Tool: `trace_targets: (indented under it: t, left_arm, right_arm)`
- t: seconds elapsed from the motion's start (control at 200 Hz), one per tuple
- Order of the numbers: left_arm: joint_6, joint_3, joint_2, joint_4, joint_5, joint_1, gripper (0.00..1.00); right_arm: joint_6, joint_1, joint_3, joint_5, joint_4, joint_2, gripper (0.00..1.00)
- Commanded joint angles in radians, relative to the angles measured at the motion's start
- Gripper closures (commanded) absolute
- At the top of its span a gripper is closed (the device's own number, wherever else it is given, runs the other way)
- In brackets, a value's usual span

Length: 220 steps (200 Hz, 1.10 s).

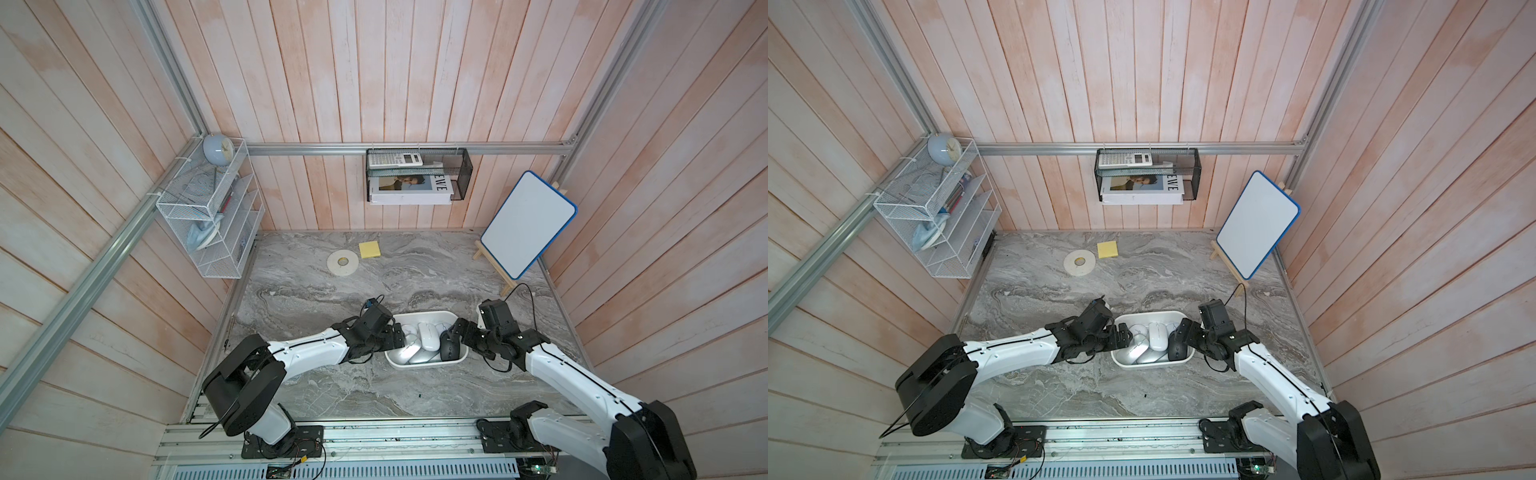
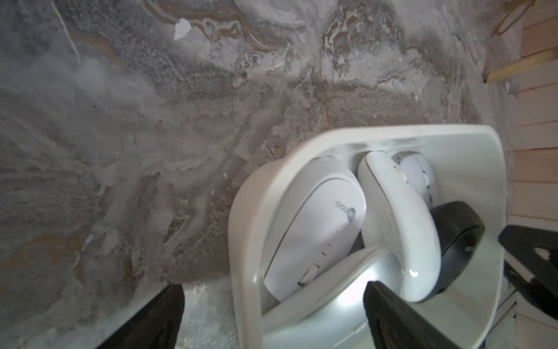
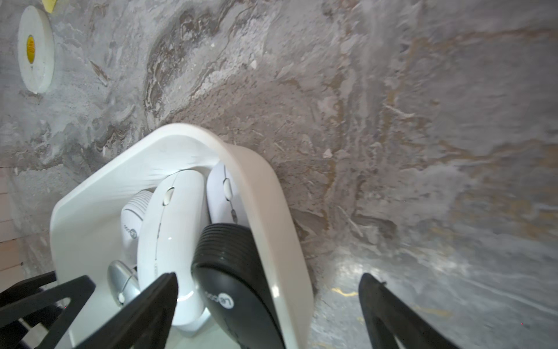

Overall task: Take out the mouse from the storage box
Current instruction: Move the storage box to the center of the board.

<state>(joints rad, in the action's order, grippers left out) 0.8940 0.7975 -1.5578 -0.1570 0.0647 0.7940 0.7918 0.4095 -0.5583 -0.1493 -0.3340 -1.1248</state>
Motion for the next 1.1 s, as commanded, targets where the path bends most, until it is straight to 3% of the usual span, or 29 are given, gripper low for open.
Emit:
trace_targets:
  t: [0.0, 0.15, 0.325, 0.53, 0.62, 0.775, 1.095]
  left_arm:
    - [0.019, -0.005, -0.017, 0.096, 0.068, -0.029, 0.02]
    - [0.016, 0.02, -0.044, 0.104, 0.091, -0.062, 0.02]
    - [0.073, 0.03, -0.1, 0.192, 0.227, -0.154, 0.02]
    - [0.052, 0.141, -0.162, 0.151, 0.271, -0.214, 0.02]
    - [0.023, 0.197, -0.174, 0.08, 0.256, -0.225, 0.02]
    - [-0.04, 0.182, -0.107, -0.058, 0.11, -0.225, 0.01]
    - [-0.029, 0.052, 0.022, -0.114, 0.083, -0.209, 0.0]
  right_arm:
    - [0.051, 0.021, -0.02, -0.071, 0.124, -0.067, 0.02]
    - [0.067, 0.057, -0.079, -0.085, 0.169, -0.157, 0.03]
    - [0.075, 0.078, -0.162, -0.093, 0.201, -0.25, 0.03]
    - [0.09, 0.083, -0.265, -0.132, 0.254, -0.383, 0.02]
    - [0.071, 0.081, -0.327, -0.157, 0.206, -0.424, 0.03]
    - [-0.034, 0.078, -0.4, -0.136, 0.035, -0.428, 0.02]
    - [-0.026, 0.067, -0.225, -0.172, 0.092, -0.332, 0.02]
